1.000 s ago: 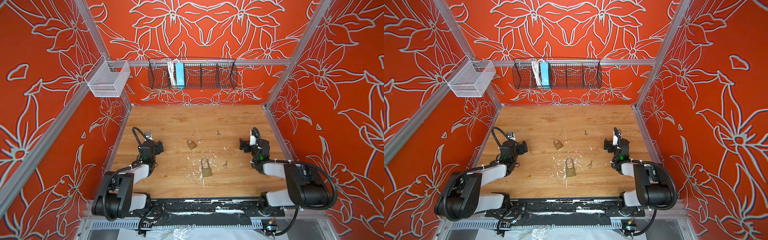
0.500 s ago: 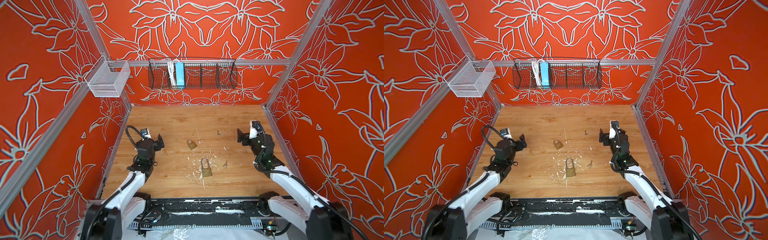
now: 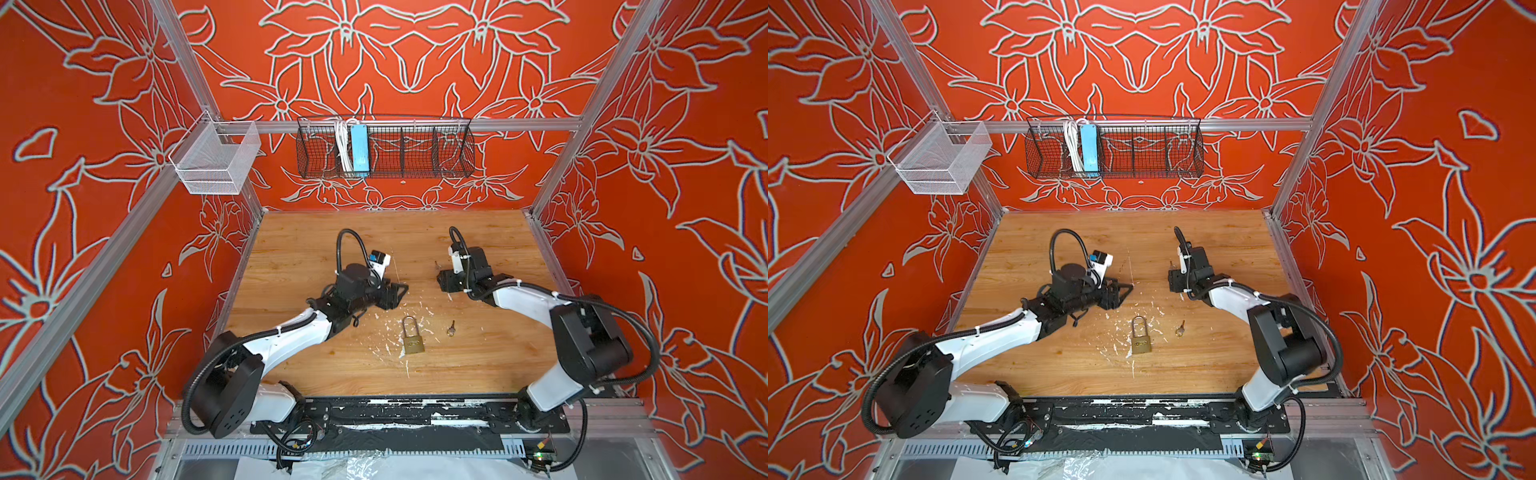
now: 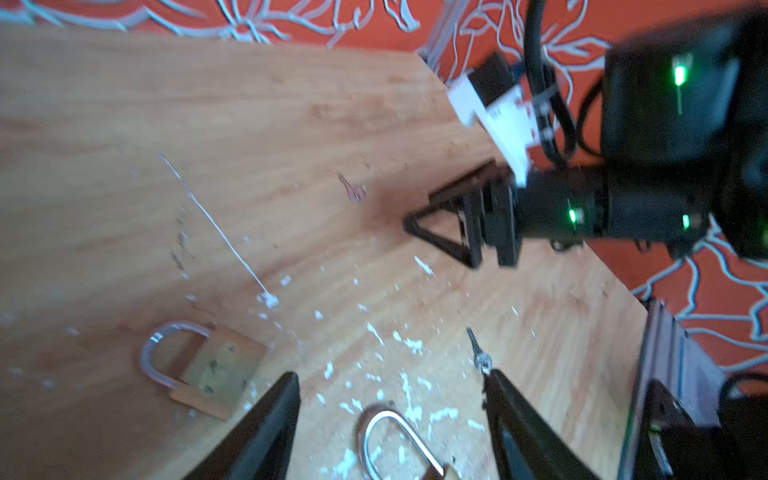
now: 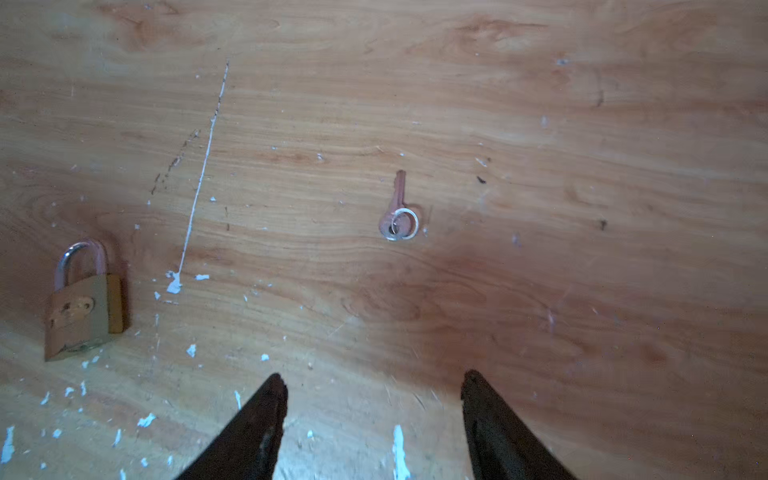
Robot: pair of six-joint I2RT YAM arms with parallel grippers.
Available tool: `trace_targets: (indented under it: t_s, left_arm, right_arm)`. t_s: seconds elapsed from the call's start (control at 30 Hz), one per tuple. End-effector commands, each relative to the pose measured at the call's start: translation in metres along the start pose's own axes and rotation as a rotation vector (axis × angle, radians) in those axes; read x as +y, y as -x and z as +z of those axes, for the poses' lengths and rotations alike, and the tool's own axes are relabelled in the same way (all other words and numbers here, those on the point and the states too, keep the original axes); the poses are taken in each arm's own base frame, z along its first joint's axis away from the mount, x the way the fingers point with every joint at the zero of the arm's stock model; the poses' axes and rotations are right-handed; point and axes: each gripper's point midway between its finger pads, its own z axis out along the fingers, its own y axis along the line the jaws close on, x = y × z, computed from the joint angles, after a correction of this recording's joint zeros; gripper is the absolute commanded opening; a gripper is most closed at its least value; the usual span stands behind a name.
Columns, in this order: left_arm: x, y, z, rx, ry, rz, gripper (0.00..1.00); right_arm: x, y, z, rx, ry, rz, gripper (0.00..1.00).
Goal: Unlock with the key
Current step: 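Move right gripper over the farther silver key while left gripper advances toward padlocks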
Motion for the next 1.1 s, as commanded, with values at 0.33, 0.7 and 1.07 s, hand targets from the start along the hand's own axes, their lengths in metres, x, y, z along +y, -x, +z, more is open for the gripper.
trace_targets:
  t_s: [0.33,0.7,1.07]
  left_arm:
    - [-0.054,-0.007,-0.005,-0.073,-0.150,0.169,0.69]
    - [-0.057,-0.003,-0.021,-0.110,-0.144,0.187,0.71]
    - [-0.057,0.003,-0.034,-0.152,-0.126,0.207,0.73]
  right_arm:
    - [0.001,0.020,0.041,-0.052,-0.007,-0.013,0.61]
    - [-0.008,0.019,0.055,-0.033,-0.041,0.074,0.63]
    - [-0.022,0.014,0.066,0.018,-0.098,0.137,0.65]
